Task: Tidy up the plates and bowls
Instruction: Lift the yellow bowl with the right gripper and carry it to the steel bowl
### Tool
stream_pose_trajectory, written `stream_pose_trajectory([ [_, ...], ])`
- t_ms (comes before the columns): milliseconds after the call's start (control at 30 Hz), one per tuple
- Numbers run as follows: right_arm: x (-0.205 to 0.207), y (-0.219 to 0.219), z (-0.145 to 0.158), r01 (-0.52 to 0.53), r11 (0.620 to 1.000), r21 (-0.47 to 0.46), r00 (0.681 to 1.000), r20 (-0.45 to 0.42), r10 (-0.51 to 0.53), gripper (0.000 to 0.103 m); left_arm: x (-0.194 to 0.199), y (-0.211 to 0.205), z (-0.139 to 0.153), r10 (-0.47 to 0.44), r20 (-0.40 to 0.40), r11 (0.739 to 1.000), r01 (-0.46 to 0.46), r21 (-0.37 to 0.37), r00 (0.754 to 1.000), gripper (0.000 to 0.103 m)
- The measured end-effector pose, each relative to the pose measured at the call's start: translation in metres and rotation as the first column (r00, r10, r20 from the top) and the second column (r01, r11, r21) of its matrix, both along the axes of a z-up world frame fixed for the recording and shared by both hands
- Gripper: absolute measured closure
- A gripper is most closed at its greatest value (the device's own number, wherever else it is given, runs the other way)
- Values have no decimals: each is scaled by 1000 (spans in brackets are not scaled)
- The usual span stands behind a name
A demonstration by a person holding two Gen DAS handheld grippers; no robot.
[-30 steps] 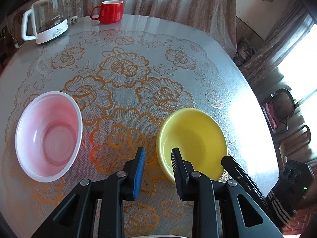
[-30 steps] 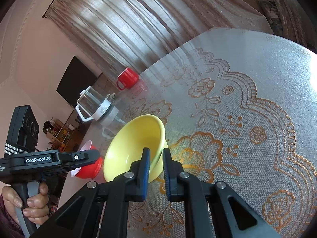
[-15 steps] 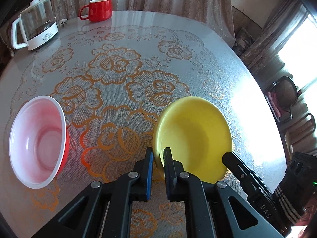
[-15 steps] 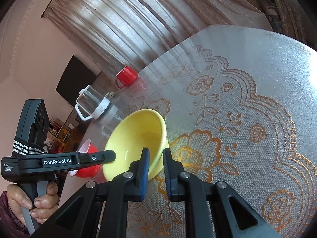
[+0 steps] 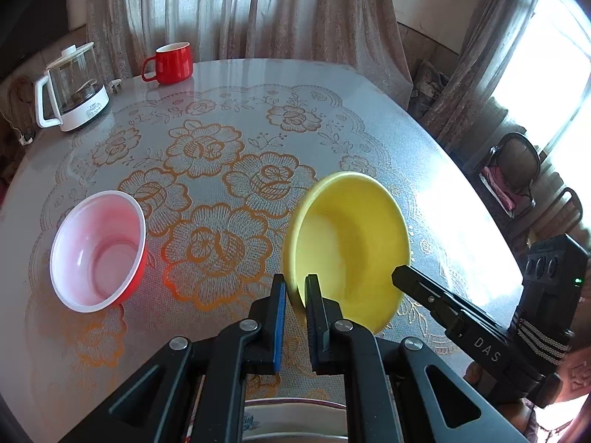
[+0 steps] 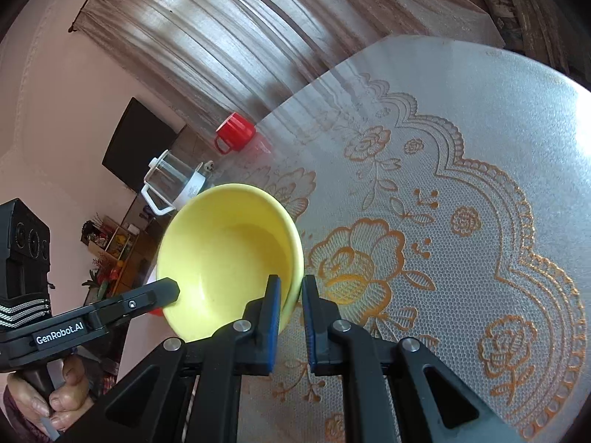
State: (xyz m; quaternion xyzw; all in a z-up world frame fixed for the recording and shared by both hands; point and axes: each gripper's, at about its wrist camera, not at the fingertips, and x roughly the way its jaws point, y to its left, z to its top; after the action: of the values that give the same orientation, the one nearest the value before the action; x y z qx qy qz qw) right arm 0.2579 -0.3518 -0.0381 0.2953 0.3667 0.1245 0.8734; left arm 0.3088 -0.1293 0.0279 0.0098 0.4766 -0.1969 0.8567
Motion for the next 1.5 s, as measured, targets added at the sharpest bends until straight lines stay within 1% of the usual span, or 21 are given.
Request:
stream_pose_trajectory([
  [67,-6,2,14,-5,1000,-29,1000,21,6,93,-9,5,8,-2,12,999,2,-38,1000,93],
  [200,-19,8,35,-19,997,-75,999,47,23,93,-30,13,23,-5,46,997,9,-81,999,93],
  [267,-25,11,41,-23,997,-78,998,53,27,93,-40,18,27,0,60,996,6,-87,998,93],
  [400,-38,22,50,-31,996,-88,998,60,37,93,-61,27,30,3,91,997,4,-76,996,92],
  [600,-59,39,65,-46,994,-103,995,83,55,93,-87,51,33,12,112,994,0,-112,994,92],
  [800,-80,59,79,-72,989,-129,990,108,86,93,-108,77,32,30,98,987,-14,-157,995,92],
  [1000,-97,79,83,-107,981,-160,986,108,125,93,-131,99,30,37,89,981,-19,-194,995,91],
  [1167,-115,91,87,-137,978,-159,982,111,155,93,-150,117,27,37,74,973,-19,-230,997,91],
  [1333,-131,101,86,-183,970,-158,976,87,198,93,-167,134,17,32,25,961,-24,-275,999,91],
  [1500,-145,110,79,-211,964,-164,973,58,223,93,-183,141,3,20,-3,961,-20,-276,1000,91],
])
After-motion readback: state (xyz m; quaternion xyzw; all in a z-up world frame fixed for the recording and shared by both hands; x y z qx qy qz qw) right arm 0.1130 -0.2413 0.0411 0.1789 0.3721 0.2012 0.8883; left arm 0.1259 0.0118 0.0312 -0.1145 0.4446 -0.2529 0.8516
